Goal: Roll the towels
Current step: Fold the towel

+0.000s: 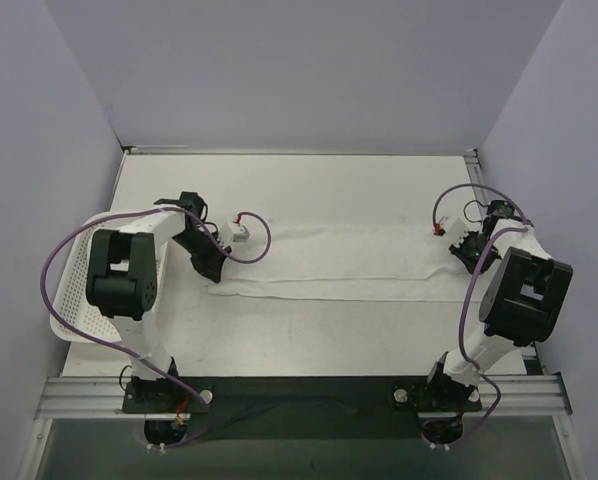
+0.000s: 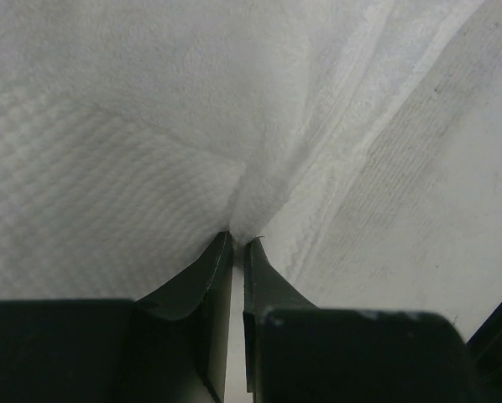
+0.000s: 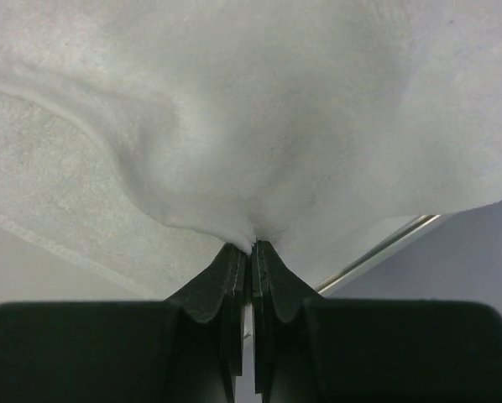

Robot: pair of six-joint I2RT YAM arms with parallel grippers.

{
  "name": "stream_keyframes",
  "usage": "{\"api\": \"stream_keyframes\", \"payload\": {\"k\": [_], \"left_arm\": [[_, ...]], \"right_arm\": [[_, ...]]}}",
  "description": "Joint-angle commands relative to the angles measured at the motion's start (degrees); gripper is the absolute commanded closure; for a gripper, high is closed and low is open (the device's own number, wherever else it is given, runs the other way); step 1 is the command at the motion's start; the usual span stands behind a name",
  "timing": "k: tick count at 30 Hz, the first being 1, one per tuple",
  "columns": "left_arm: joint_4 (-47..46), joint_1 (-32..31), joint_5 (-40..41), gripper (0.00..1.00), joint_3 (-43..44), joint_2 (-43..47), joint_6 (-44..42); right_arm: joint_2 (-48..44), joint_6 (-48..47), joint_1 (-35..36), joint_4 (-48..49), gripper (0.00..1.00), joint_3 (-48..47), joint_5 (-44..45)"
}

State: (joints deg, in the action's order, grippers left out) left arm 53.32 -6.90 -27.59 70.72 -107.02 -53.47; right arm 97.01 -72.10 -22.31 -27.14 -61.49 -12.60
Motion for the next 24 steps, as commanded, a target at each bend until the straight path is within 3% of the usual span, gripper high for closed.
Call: {"api": "stream_keyframes", "payload": {"k": [1, 6, 11, 16, 20, 24], "left_arm": [[-0.3, -0.7, 1.0, 1.00, 0.0, -0.9, 2.5], [0.6, 0.8, 2.5, 1.00, 4.8, -1.3, 3.8], [9.6, 1.9, 0.6, 1.00, 17.3, -0.6, 3.9], [16.7, 1.0, -1.4, 1.00, 21.5, 2.4, 2.7], [19.8, 0.0, -3.3, 1.00, 20.1, 4.1, 2.3], [15.9, -2.1, -2.6, 1.00, 10.3, 4.1, 4.4]], "right_arm": [[1.0, 0.1, 0.7, 0.0, 1.00, -0.7, 2.2], [0.5, 1.8, 0.7, -0.5, 1.00, -3.4, 2.0], [-0.5, 3.4, -0.8, -3.6, 1.00, -12.1, -0.7], [-2.3, 3.4, -2.9, -7.7, 1.00, -17.3, -3.6], [-4.6, -1.3, -4.1, -8.5, 1.00, -14.8, -4.9], [-3.8, -4.1, -4.5, -8.2, 1.00, -9.8, -3.0]]}}
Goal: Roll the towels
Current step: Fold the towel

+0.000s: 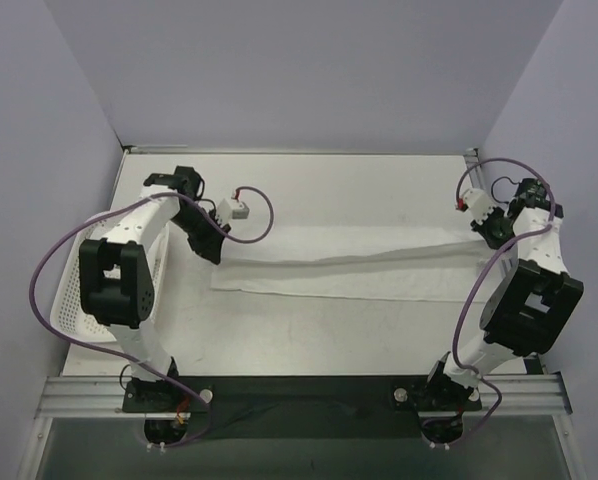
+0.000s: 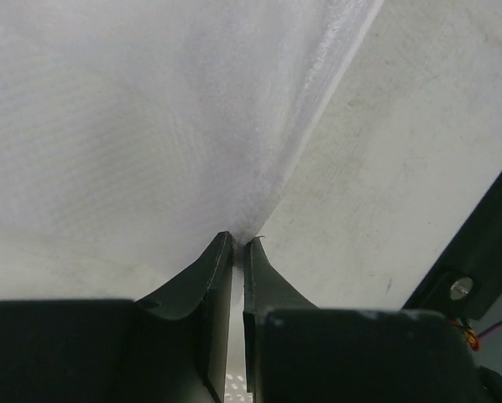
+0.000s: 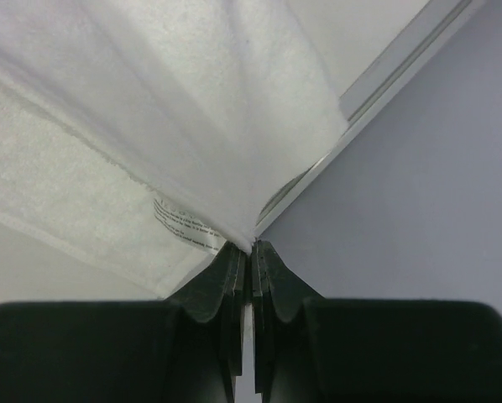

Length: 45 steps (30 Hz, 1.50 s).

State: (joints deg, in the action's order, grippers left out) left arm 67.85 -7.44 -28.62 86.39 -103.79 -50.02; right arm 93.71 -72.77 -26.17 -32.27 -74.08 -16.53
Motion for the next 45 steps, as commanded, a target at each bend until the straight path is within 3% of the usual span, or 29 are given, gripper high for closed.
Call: {"api": "stream_keyframes", "payload": {"k": [1, 7, 12, 20, 27, 33, 41, 45], "left_arm": [[0.3, -2.0, -1.6, 1.00, -6.7, 0.0, 1.8], [-10.8, -3.8, 1.5, 1.00, -14.4, -4.6, 8.5], [-14.7, -3.9, 5.7, 1.00, -15.5, -7.6, 10.0], [-14.6, -2.0, 8.9, 1.00, -15.2, -9.3, 9.5], [-13.1, -1.8, 7.7, 1.00, -14.7, -9.7, 9.7], [-13.0, -1.2, 7.2, 1.00, -15.5, -9.8, 10.4], [-13.0, -0.8, 7.4, 1.00, -15.4, -11.1, 11.6], [-12.7, -0.8, 8.2, 1.00, -14.8, -12.2, 12.0]], "right_arm": [[0.1, -3.6, -0.6, -2.9, 1.00, 3.5, 1.1], [3.1, -4.4, 0.2, -1.8, 1.00, 8.1, 4.0], [4.5, -5.9, 1.1, -1.0, 1.00, 11.1, 6.3], [6.0, -4.4, 1.5, 0.2, 1.00, 9.6, 7.7], [-0.3, -7.4, 0.0, -5.2, 1.00, 6.1, 5.6], [-4.7, -16.2, -0.9, -7.9, 1.00, 10.5, 7.0], [-2.4, -24.6, -1.1, 7.8, 1.00, 28.6, 15.4], [2.3, -24.3, -0.6, 13.5, 1.00, 30.2, 18.6]]}}
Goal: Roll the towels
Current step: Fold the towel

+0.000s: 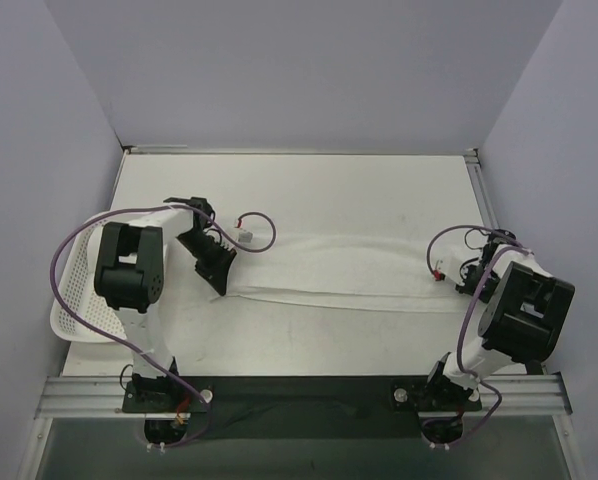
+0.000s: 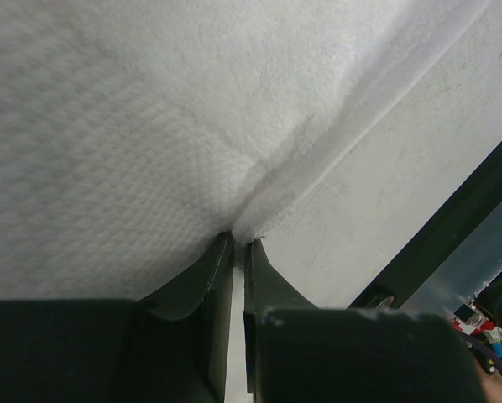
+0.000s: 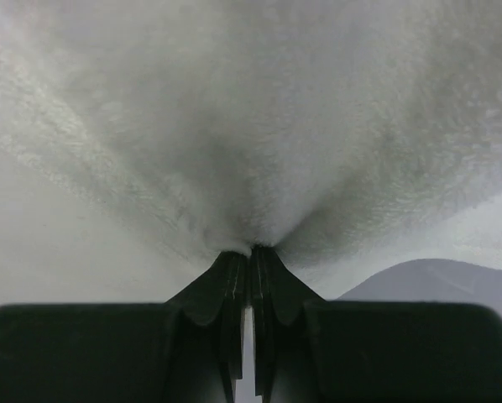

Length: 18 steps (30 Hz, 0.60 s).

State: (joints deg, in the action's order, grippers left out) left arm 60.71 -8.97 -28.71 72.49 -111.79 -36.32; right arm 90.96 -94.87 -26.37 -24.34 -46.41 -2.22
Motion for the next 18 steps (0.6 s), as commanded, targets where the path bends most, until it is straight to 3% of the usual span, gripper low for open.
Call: {"api": "stream_keyframes", "payload": {"k": [1, 5, 18], "left_arm": [[-5.6, 0.8, 8.7, 1.00, -0.9, -4.4, -1.6], [-5.7, 1.7, 9.7, 1.00, 0.3, -5.2, -1.0], [-0.1, 6.9, 11.0, 1.00, 11.4, -5.0, -4.7]], "right_arm": [[5.7, -1.1, -0.5, 5.8, 1.00, 2.0, 4.5], [8.1, 1.8, 0.0, 5.7, 1.00, -1.1, 4.4], [7.5, 13.0, 10.9, -0.4, 1.00, -8.2, 1.0]]}}
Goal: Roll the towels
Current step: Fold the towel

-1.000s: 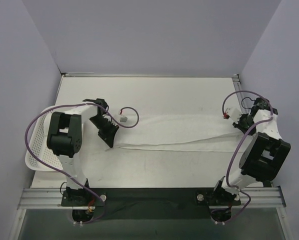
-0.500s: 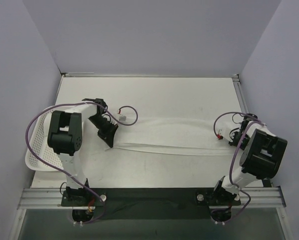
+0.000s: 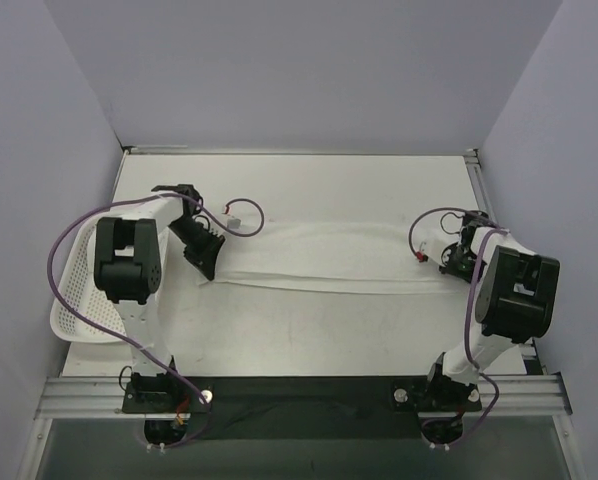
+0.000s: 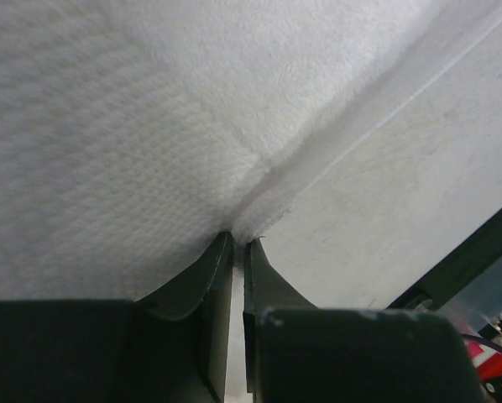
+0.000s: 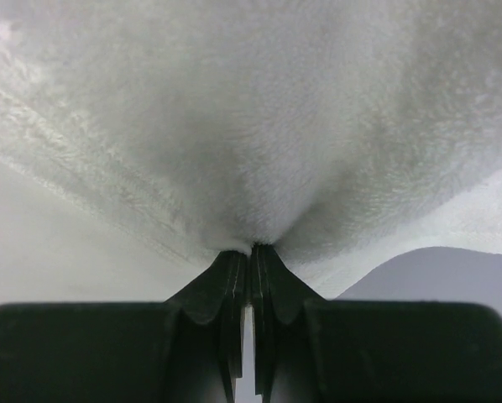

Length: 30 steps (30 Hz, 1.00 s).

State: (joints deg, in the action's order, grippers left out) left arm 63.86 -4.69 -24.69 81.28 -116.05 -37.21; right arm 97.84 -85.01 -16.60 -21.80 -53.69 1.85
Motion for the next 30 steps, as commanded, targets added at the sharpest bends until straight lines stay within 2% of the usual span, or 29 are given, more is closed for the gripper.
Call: {"api": "stream_keyframes", "payload": {"k": [1, 7, 12, 15, 23, 30], "left_arm": [[-2.4, 2.8, 6.9, 1.00, 3.0, -0.8, -4.1], [-0.9, 2.7, 3.9, 1.00, 5.7, 2.5, -6.1], [2.0, 2.5, 1.9, 1.00, 14.8, 3.0, -5.7], [3.5, 1.5, 2.4, 1.00, 15.4, 4.0, -7.4], [-0.7, -0.2, 4.5, 1.00, 7.1, 2.9, -8.8], [-5.1, -0.7, 7.1, 1.00, 1.1, -0.1, -7.9]], "right_arm": [[0.3, 3.1, 1.3, -3.2, 1.00, -0.8, -3.2], [-1.8, 4.1, -0.6, -7.2, 1.00, -4.9, -4.8], [-1.4, 5.9, -2.1, -11.4, 1.00, -16.5, -7.5], [-2.3, 5.0, -3.1, -14.6, 1.00, -18.7, -8.8], [-4.2, -0.5, -3.6, -14.6, 1.00, -7.5, -7.3], [-2.2, -3.6, -3.7, -8.4, 1.00, 0.4, -4.4]]}}
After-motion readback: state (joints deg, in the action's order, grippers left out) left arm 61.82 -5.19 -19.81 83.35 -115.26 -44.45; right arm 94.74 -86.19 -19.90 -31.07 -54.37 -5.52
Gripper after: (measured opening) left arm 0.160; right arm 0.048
